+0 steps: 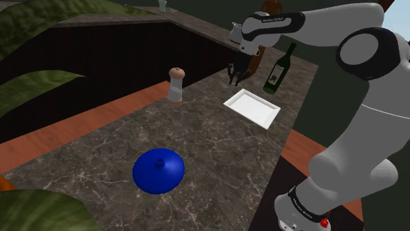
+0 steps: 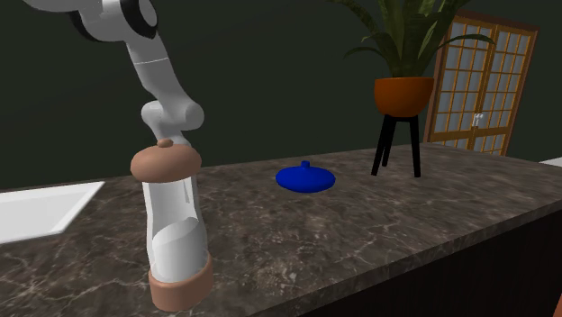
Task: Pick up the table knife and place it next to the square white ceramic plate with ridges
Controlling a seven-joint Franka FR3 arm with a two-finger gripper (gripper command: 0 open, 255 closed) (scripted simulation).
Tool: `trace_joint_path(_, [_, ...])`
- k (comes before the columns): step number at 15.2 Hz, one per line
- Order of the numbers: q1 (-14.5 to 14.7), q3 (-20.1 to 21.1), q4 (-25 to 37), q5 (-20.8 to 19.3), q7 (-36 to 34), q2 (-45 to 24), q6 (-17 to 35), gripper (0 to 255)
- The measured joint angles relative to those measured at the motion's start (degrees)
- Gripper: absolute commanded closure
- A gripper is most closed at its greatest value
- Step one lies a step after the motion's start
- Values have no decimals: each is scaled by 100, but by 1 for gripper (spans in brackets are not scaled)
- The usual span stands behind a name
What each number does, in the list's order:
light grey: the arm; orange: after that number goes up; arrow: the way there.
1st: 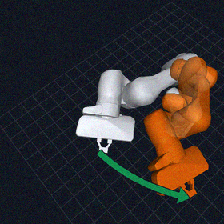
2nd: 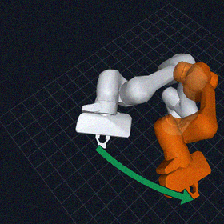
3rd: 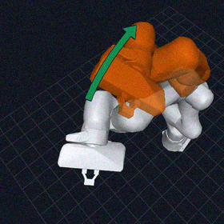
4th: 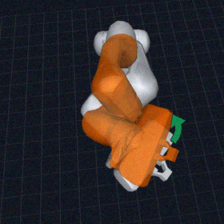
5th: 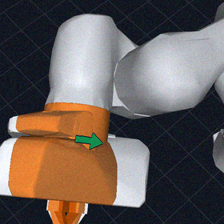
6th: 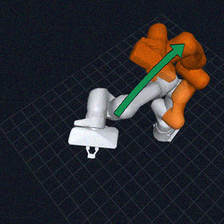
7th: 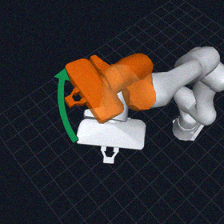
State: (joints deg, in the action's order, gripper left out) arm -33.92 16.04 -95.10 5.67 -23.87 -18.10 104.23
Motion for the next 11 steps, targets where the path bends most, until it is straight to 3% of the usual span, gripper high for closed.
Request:
trace_joint_path(5, [-202, -175, 988, -153, 358, -629, -440, 255])
trace_joint_path(8, [-254, -272, 2014, -281, 513, -1269, -860, 255])
trace_joint_path(9, [-324, -306, 2103, -294, 613, -1335, -896, 255])
trace_joint_path(11, [-346, -369, 2962, -374, 728, -1860, -1252, 255])
